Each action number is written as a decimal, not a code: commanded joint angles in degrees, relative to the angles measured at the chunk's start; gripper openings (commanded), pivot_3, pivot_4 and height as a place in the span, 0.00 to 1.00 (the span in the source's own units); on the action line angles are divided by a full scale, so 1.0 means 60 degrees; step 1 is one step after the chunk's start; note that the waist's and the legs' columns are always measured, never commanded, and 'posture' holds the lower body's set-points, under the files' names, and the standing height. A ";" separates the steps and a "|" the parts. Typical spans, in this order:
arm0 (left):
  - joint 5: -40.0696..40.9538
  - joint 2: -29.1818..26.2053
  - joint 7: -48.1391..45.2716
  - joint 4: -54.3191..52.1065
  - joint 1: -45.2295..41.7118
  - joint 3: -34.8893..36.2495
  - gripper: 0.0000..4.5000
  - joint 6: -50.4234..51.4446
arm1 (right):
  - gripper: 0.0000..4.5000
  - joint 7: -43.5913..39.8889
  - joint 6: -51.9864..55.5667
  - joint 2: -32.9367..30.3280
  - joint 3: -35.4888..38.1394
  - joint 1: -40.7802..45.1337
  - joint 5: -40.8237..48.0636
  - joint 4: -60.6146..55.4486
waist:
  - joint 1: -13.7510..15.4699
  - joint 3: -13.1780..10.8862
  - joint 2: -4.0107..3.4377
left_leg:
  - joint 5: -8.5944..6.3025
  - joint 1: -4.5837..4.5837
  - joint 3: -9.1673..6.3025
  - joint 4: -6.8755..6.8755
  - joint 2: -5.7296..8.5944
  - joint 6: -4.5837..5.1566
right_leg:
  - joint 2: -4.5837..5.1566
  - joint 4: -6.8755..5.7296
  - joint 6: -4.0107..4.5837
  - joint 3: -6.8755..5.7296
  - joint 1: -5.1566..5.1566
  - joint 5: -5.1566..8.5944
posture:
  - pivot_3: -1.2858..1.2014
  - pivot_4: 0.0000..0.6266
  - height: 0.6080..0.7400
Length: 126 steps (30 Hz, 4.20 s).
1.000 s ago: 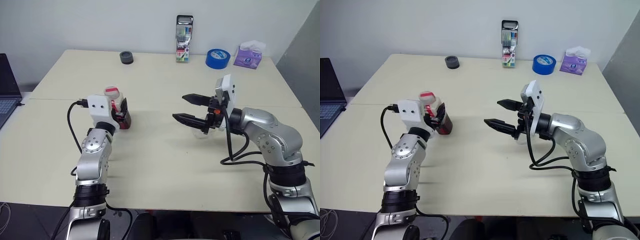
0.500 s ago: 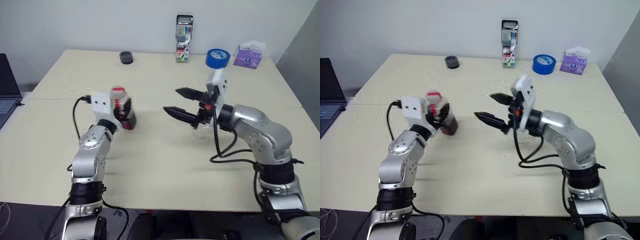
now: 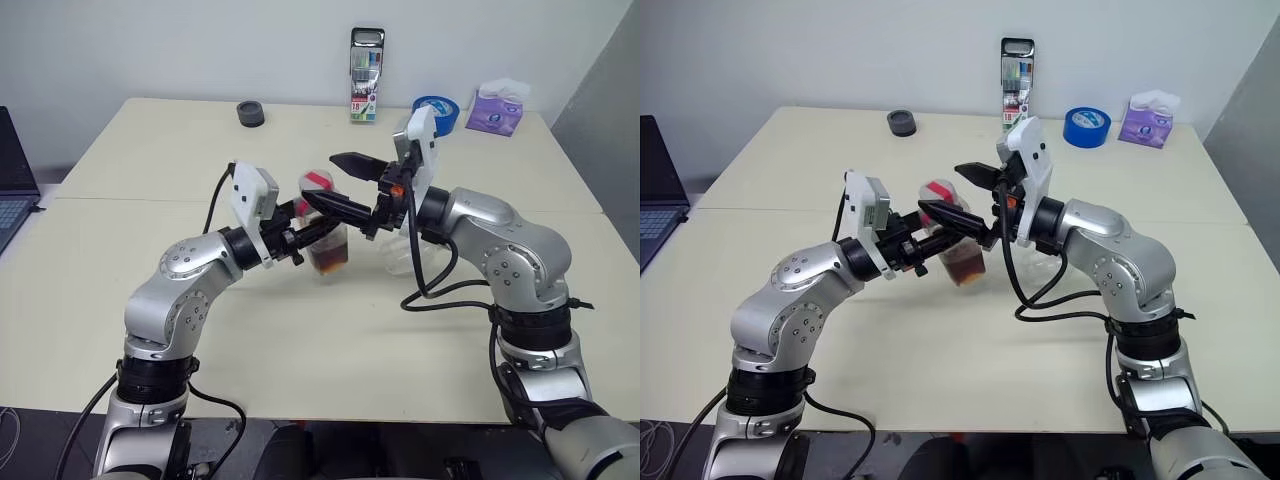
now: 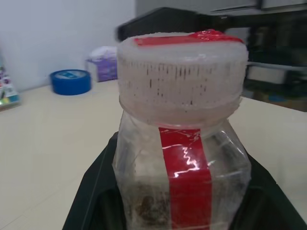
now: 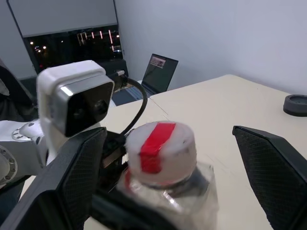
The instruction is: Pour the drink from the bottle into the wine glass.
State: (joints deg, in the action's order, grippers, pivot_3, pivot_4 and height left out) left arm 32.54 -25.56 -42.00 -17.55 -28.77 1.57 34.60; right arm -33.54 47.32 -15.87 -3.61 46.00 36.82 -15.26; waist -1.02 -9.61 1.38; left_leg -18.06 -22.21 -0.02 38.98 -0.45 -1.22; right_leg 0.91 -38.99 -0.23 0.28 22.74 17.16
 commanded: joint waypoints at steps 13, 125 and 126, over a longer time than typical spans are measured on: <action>0.0147 -0.0187 -0.0712 -0.0070 -0.0288 -0.0193 0.41 -0.0302 | 0.96 0.0149 0.0413 -0.0064 0.0390 0.0205 0.0682 -0.0457 | -0.0090 0.0000 0.0000 | 0.0000 -0.0001 0.0000 0.0000 0.0000 0.0001 | 0.0000 -0.0006 0.0000 0.0002 0.0006 0.0000 | 0.52 0.24 1.00; 0.1579 -0.1570 -0.1483 -0.1201 -0.0045 0.0259 0.41 0.0263 | 1.00 -0.5419 -0.0076 -0.2404 -0.0124 0.1399 0.0510 0.0908 | -0.0115 -0.0001 -0.0007 | 0.0000 -0.0101 -0.0016 0.0160 0.0003 0.0007 | 0.0005 -0.0155 0.0002 -0.0004 0.0099 -0.0002 | 0.52 0.24 1.00; 0.1503 -0.1585 -0.1514 -0.1104 -0.0048 0.0265 0.41 0.0180 | 1.00 -0.4879 0.0158 -0.2347 0.0090 0.1192 0.0617 0.0476 | -0.0122 -0.0001 -0.0007 | 0.0000 -0.0101 -0.0018 0.0161 0.0002 0.0007 | 0.0004 -0.0156 0.0002 -0.0005 0.0099 -0.0002 | 0.52 0.24 1.00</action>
State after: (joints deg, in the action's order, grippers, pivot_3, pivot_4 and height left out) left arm 41.86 -34.80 -50.71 -23.69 -28.10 1.88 37.83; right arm -66.77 46.47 -30.21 -5.71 53.43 38.45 -7.92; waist -1.75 -9.62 1.33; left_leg -18.06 -22.82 -0.11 39.95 -0.43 -1.18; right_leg 0.94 -39.93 -0.21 0.28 23.34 17.15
